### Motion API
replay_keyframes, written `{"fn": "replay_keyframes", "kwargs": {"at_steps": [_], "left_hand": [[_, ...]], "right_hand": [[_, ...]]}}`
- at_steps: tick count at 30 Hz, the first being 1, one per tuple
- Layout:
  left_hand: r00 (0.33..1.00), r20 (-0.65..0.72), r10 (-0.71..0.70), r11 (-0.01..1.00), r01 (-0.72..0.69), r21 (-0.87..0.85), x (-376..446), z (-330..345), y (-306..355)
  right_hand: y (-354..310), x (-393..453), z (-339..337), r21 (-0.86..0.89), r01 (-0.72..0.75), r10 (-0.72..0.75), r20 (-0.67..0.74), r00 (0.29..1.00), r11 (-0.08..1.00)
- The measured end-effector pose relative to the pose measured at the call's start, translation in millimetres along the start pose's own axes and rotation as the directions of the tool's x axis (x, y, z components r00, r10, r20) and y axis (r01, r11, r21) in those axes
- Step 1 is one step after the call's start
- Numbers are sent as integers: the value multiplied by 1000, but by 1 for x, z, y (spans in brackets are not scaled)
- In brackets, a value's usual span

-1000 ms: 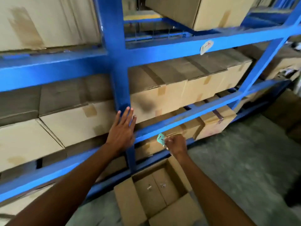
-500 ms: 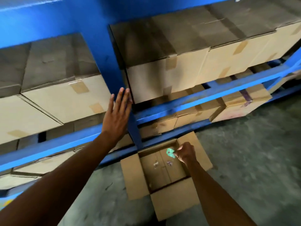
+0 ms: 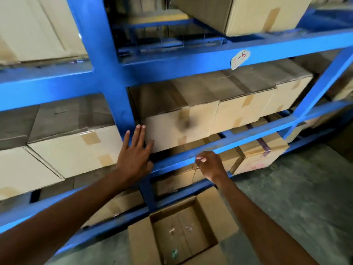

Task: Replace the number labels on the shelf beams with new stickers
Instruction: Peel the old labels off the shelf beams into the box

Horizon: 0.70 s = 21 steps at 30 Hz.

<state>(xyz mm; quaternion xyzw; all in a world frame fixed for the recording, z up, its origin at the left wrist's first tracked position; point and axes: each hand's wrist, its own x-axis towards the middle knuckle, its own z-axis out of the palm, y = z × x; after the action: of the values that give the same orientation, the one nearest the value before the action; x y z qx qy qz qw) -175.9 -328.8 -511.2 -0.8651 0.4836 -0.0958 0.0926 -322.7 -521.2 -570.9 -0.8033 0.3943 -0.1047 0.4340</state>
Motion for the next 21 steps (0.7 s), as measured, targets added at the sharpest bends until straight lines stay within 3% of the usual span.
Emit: {"fn": "replay_keyframes", "kwargs": {"at_steps": [4, 6, 9, 11, 13, 17, 21], "left_hand": [[975, -208, 74, 995, -86, -46, 34, -80, -15], [951, -282, 126, 991, -132, -1, 45, -130, -27], [902, -382, 202, 978, -208, 28, 56, -178, -23], [801, -541, 256, 964, -251, 85, 64, -223, -34], [735, -605, 307, 951, -265, 160, 73, -258, -40], [549, -763, 342, 939, -176, 295, 88, -329, -61], [466, -829, 310, 939, -15, 343, 107, -396, -85]], "right_hand": [[-86, 11, -38, -63, 220, -227, -149, 962, 973], [-144, 4, -66, -128, 341, -364, -268, 892, 931], [-201, 2, -98, -231, 415, -470, -312, 826, 880], [-247, -9, -130, -310, 422, -520, -397, 756, 852], [-279, -18, -156, -393, 424, -572, -440, 693, 816], [-331, -29, -206, -496, 418, -643, -490, 589, 761], [-379, -32, -260, -530, 439, -688, -559, 462, 725]]}}
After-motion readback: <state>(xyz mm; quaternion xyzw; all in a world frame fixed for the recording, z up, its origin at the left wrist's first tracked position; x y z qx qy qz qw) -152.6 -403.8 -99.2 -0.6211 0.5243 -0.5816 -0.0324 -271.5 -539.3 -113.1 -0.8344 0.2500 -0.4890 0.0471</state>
